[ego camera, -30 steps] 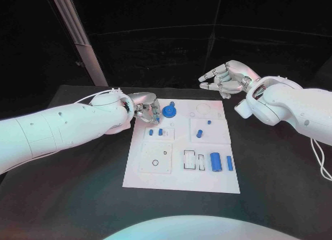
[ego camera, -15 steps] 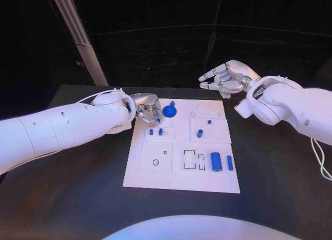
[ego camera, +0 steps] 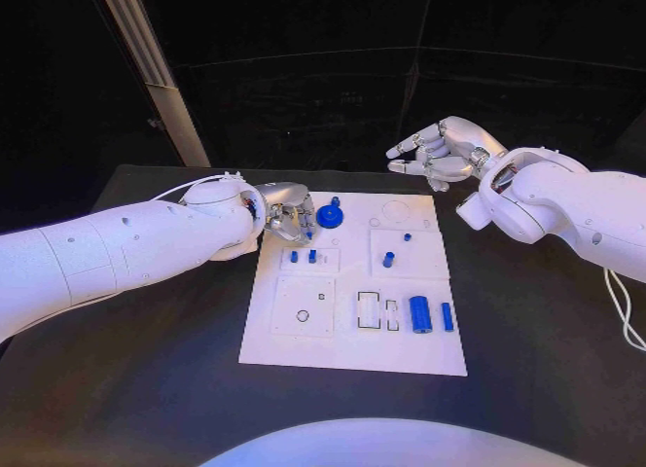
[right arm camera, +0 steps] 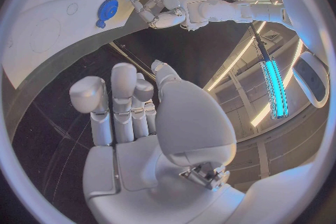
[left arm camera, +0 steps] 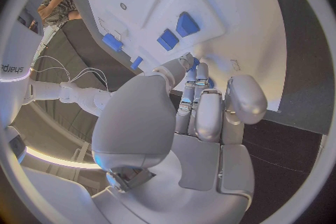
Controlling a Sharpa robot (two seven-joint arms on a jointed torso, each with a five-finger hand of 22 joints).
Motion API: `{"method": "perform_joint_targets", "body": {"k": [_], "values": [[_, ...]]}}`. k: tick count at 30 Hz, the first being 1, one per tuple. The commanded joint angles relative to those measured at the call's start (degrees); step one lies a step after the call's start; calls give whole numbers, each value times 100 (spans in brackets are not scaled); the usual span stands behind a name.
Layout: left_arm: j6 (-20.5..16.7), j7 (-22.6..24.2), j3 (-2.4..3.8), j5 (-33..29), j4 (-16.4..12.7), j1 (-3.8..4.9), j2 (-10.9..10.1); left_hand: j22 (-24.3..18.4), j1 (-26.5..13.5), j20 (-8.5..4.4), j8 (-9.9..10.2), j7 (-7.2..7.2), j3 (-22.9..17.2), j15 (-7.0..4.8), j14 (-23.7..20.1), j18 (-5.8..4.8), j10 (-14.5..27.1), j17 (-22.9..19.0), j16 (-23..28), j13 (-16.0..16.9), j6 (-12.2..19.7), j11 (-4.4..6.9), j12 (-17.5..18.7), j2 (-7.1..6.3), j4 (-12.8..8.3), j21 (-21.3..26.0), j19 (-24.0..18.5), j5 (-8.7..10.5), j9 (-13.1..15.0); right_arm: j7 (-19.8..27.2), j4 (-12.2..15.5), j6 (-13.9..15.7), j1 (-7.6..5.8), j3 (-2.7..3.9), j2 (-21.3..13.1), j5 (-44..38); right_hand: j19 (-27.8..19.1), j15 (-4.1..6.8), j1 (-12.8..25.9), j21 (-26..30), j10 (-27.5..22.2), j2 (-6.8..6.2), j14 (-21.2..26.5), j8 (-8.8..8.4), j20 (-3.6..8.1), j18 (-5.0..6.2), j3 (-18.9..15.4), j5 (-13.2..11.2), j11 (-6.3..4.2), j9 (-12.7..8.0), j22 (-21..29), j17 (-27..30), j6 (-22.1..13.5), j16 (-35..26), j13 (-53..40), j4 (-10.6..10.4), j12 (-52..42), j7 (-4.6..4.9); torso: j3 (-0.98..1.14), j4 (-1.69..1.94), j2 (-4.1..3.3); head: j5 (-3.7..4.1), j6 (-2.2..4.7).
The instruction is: Assemble the parts on the task board
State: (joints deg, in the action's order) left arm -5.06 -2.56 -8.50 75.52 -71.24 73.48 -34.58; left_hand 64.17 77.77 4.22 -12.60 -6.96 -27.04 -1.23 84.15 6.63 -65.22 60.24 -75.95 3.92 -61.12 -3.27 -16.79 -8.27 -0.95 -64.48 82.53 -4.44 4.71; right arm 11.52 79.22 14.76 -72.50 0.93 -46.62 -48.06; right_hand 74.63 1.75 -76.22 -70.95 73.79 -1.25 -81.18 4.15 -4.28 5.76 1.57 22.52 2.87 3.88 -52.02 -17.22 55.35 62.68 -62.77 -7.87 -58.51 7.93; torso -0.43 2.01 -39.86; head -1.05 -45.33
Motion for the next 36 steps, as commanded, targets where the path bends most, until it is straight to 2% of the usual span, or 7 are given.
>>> {"method": "perform_joint_targets", "body": {"k": [1, 17, 25, 27, 31, 33, 36], "values": [[116, -69, 0, -25, 6, 4, 11, 8, -62, -5, 48, -23, -31, -26, 85, -82, -24, -15, 32, -4, -13, -13, 48, -13, -15, -32, 44, 11, -13, 53, 8, -23, -9, 4, -2, -4, -15, 10, 46, 34, -8, 17, 37, 12, 7, 114, 11, 27, -5, 4, -6, -8, -4, -17, -8, -37, -10, 19, -2, -2, 3, -1, -6], [35, -84, -1, -26, -10, 3, -19, 54, -147, 50, 371, -129, -2, 44, 75, -91, 23, -93, 27, 4, 316, -100, 265, -148, -46, -48, 32, 9, -102, 52, 2, -5, -9, 4, -25, -4, -18, 10, 52, 43, -13, 18, 37, 13, 7, 116, 13, 26, -5, 4, 8, 8, -2, -30, 6, -43, 2, 20, -3, 3, -1, 2, 7], [-51, -53, -1, -46, -11, 3, -34, 62, -202, 44, 694, -100, 73, 16, 62, -79, 55, -166, 26, 19, 788, -59, 367, -228, -44, -33, 21, 10, -111, 39, -24, 5, -9, 4, -28, -4, -42, 10, 55, 76, -46, 12, 48, 12, 7, 127, 12, 25, -4, 4, 70, 81, -5, -62, 57, -44, 61, 20, -3, 3, 1, 5, 11], [-65, -48, 0, -49, -16, 3, -47, 59, -214, 42, 727, -96, 102, 16, 58, -79, 71, -187, 31, 19, 834, -60, 382, -240, -38, -26, 18, 11, -109, 26, -36, 8, -9, 4, -30, -4, -125, 4, 53, 192, -243, -2, 106, 6, 6, 161, 21, 24, -2, 2, 264, 293, -20, -191, 348, -46, 403, 23, -4, 3, 2, 6, 11], [-94, -31, 1, -101, -50, 2, -111, 47, -231, 44, 776, -93, 174, 23, 49, -77, 127, -227, 42, 18, 900, -72, 420, -269, -32, -6, 11, 12, -103, -91, -79, -40, -9, 4, -41, -95, -577, -13, 1, 895, -1044, -37, 284, 3, -9, 331, 112, -34, 14, 4, 1333, 638, -52, -628, 1640, -65, 1920, 38, -4, 6, 5, 10, 16], [-115, -7, 1, -120, -79, 2, -154, 47, -236, 46, 782, -96, 202, 27, 46, -77, 149, -243, 47, 18, 903, -78, 432, -278, -30, -2, 9, 11, -100, -167, -97, -105, -9, 4, -48, -234, -672, -18, -78, 1120, -1227, -62, 284, 20, -16, 373, 186, -178, 28, 10, 1635, 653, -23, -743, 1952, -46, 2306, 46, -3, 3, 4, 12, 21], [-193, 89, 4, -298, -162, 3, -273, 41, -253, 54, 791, -92, 290, 38, 38, -76, 213, -281, 59, 18, 901, -93, 462, -299, -18, 11, 3, 2, -93, -335, -127, -268, -9, 3, -75, -714, -630, -45, -392, 1299, -1405, -109, 191, 72, -21, 390, 460, -612, 76, 20, 1821, 638, 101, -867, 2705, 98, 3138, 90, -6, 7, 7, 29, 34]]}}
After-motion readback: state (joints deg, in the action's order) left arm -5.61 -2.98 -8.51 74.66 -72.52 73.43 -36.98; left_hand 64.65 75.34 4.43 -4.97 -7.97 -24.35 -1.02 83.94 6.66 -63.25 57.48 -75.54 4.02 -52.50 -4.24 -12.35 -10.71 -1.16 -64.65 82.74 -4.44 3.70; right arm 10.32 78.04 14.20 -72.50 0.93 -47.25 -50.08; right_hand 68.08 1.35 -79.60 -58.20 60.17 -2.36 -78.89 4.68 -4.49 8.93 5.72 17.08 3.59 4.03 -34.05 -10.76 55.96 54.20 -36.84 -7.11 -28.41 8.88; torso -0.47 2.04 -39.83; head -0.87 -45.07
